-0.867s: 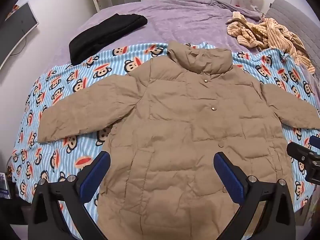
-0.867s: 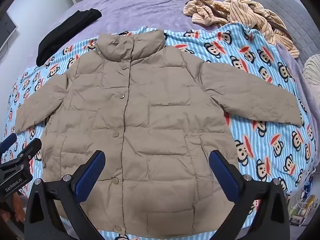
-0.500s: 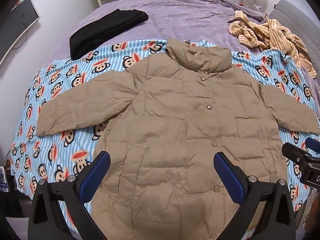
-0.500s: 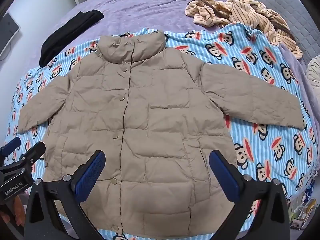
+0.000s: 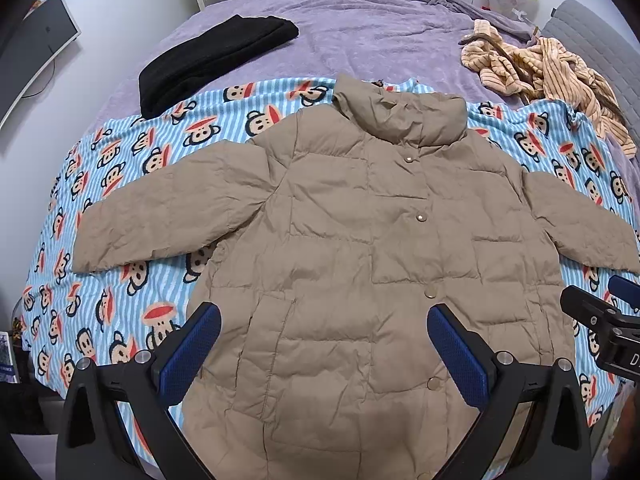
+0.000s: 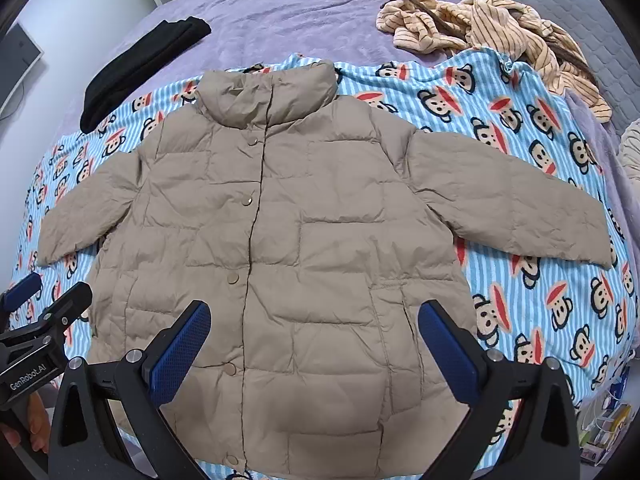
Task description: Fold large clothes
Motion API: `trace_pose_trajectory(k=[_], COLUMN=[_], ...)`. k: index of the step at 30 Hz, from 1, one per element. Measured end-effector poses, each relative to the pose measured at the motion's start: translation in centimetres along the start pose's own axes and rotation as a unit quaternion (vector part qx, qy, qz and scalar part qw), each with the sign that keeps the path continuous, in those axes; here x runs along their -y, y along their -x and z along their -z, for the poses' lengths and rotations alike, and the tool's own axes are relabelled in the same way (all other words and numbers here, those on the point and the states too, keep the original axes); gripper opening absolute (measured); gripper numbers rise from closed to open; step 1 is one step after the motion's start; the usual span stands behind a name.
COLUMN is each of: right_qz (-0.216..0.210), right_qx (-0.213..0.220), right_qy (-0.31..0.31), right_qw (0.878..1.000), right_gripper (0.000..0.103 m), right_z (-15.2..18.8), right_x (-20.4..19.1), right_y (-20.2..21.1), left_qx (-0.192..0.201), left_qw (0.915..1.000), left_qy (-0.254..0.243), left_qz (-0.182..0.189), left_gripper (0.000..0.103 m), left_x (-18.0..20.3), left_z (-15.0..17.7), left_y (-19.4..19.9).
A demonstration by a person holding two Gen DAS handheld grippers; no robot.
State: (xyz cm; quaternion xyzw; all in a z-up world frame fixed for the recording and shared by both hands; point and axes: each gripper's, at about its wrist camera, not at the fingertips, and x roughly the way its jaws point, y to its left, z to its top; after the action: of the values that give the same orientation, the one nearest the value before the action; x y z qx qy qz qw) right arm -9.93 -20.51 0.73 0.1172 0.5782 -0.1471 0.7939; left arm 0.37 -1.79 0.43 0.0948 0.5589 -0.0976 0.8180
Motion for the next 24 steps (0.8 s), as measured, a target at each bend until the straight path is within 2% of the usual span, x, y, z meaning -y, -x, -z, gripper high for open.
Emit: trace_pose_trajectory(k=[24], right_qz=[-0.002], right_qx=[-0.002], right_qy=[0.001], right_qw=[1.0], right_gripper=[0.103], right_z=[-0.43], right_x=[-0.46], right_y=[-0.51], left_qx=[-0.004], left_qw=[1.0], left_qy=[0.003], left_qz=[-0.002], left_gripper=[0.103], left_x=[-0.16], left_z=[-0.01], left_y=[-0.87])
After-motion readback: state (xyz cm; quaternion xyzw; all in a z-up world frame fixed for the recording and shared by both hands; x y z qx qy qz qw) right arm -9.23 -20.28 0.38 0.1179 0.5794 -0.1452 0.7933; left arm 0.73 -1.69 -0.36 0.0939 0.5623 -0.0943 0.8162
